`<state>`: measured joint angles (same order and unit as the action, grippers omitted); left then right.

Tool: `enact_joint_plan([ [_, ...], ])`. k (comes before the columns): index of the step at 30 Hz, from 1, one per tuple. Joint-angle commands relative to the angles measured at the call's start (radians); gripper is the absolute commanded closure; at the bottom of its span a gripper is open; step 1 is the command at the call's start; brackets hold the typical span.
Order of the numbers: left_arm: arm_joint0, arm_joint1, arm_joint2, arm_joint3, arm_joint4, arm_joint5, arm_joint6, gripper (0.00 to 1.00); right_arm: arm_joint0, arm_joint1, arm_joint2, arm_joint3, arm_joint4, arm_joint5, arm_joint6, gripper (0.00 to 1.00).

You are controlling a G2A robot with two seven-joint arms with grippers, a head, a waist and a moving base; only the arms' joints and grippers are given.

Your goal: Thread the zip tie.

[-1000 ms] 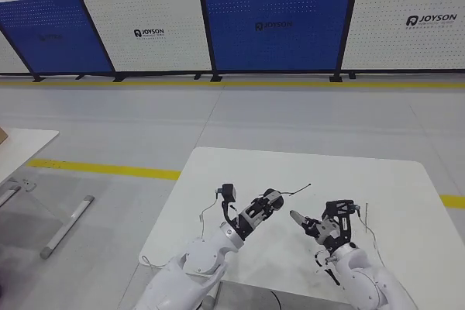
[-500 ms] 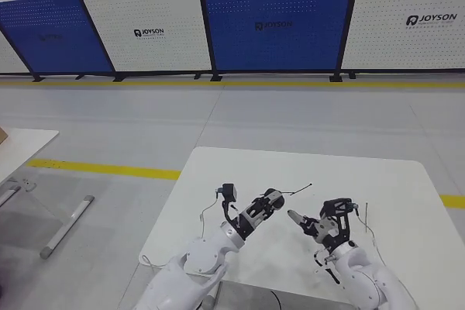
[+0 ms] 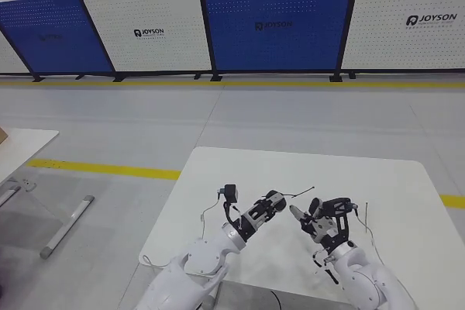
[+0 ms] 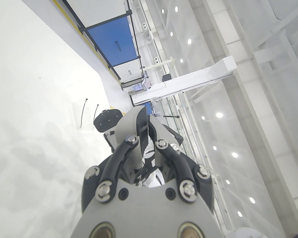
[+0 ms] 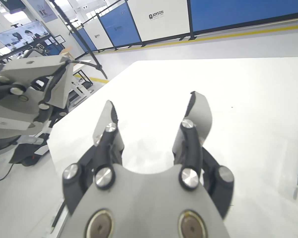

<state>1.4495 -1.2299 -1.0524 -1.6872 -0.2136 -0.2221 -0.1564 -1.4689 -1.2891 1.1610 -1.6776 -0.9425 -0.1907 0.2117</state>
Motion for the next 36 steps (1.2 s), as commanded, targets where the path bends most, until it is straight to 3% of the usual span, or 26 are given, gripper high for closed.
enact_joint_plan([
  [1,-0.001,-0.001,0.004,0.0,0.009,0.002,0.001,1.0,0.001,0.0,-0.003,-0.002,0.001,-0.002,-0.001,0.83],
  [4,-0.003,-0.002,0.007,0.004,0.014,0.003,0.004,1.0,0.001,0.0,-0.005,-0.004,0.005,-0.004,-0.005,0.87],
  [9,-0.006,-0.003,0.01,0.01,0.022,0.007,0.004,1.0,0.0,0.0,-0.01,-0.01,0.005,-0.013,-0.004,0.85],
  [13,-0.006,-0.004,0.01,0.012,0.024,0.006,0.007,1.0,-0.001,0.001,-0.017,-0.013,0.001,-0.019,0.0,0.75],
  [17,-0.007,-0.004,0.011,0.015,0.028,0.004,0.008,1.0,-0.004,0.001,-0.018,-0.02,-0.003,-0.017,-0.003,0.72],
  [31,-0.01,-0.005,0.015,0.026,0.055,0.018,-0.002,1.0,-0.01,0.003,-0.022,-0.036,-0.009,-0.018,-0.016,0.71],
  [36,-0.011,-0.005,0.018,0.026,0.066,0.029,-0.014,1.0,-0.013,0.004,-0.022,-0.041,-0.01,-0.016,-0.02,0.75],
])
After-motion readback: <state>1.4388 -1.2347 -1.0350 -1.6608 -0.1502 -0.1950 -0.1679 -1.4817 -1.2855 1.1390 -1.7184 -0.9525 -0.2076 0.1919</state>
